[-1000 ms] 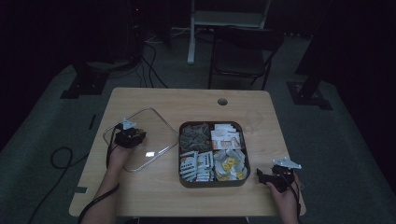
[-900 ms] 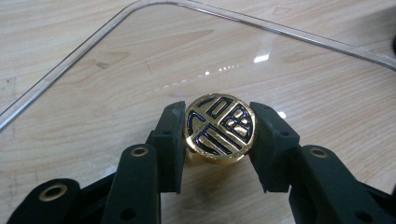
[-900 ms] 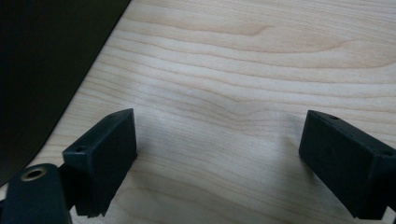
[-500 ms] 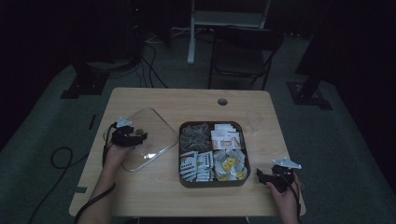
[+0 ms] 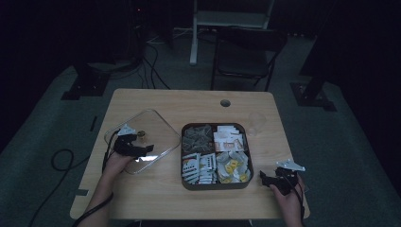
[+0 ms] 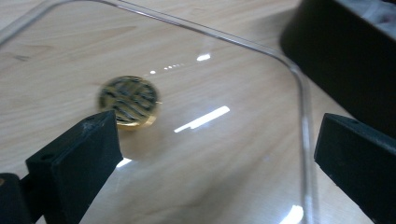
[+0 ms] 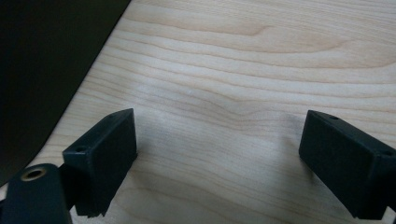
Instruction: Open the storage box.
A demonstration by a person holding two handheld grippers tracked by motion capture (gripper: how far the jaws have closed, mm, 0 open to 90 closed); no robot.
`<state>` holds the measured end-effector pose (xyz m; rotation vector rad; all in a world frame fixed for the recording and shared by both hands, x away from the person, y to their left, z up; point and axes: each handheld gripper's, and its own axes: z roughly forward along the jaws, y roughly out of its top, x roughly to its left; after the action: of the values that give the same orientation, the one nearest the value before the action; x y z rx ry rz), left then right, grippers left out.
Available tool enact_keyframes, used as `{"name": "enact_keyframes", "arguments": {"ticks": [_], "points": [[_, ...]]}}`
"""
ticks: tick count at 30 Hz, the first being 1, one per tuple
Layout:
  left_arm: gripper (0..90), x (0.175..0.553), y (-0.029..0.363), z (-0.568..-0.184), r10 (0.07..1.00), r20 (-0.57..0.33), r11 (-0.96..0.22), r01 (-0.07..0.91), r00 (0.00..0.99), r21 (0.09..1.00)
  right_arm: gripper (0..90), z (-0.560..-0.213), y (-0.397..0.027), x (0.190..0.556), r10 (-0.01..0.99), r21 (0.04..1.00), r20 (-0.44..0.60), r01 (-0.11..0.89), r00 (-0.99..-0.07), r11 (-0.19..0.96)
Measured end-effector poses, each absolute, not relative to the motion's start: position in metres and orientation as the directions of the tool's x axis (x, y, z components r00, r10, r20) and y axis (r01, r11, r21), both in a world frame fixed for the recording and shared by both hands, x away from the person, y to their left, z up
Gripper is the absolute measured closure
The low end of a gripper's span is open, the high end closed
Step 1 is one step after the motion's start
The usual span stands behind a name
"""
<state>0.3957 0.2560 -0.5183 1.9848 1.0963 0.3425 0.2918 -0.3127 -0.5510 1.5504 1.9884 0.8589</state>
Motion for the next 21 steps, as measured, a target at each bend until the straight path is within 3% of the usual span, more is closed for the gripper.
{"name": "enact_keyframes", "arguments": {"ticks": [21], "points": [[1.3, 0.352, 0.237, -0.519, 0.738, -0.071, -0.365, 0.486, 0.671, 0.794, 10.9, -0.551, -0.313, 0.292, 0.969, 0.722, 0.011, 0.672, -0.248, 0.164]]}}
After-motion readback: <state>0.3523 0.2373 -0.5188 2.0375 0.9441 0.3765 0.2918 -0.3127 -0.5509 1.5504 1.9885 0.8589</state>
